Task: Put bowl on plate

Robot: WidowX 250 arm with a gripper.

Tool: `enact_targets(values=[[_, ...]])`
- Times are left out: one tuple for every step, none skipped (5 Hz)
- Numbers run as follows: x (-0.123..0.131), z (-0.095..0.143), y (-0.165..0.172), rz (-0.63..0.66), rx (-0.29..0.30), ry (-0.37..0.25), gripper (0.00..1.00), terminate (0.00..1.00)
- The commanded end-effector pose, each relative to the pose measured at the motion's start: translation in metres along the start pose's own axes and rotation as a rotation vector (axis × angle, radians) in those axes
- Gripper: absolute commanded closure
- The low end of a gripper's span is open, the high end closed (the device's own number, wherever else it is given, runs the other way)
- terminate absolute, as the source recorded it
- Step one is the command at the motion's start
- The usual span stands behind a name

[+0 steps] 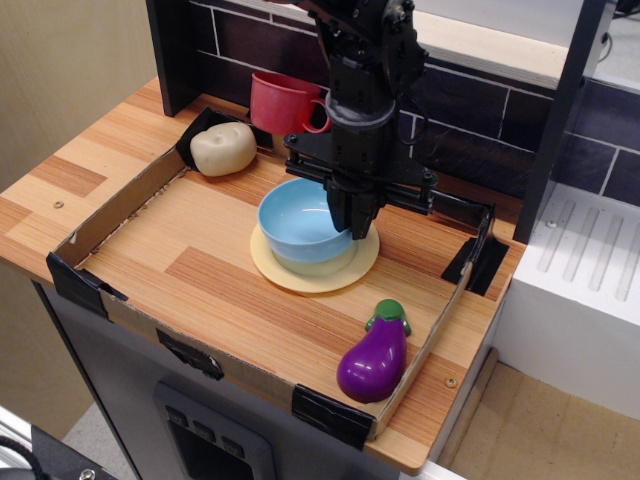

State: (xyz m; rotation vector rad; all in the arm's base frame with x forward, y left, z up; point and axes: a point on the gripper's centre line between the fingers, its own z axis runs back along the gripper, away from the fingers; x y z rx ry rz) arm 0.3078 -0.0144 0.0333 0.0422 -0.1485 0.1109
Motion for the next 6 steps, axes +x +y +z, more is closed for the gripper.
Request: enact_targets(values=[[0.009,0.016,0.001,0.020,0.017,-0.021,0.00,0.00],[0.009,0.031,0.001,0.022,-0.005,-0.031,0.00,0.00],[0.011,0.067,-0.005,0.031,-0.077,-0.059,0.00,0.00],[0.012,0.094,-0.012,0.021,-0.123,-0.055,0.00,0.00],[0.012,0.094,-0.012,0.021,-0.123,-0.055,0.00,0.00],[0.012,0.094,-0.012,0.021,-0.123,-0.055,0.00,1.00]])
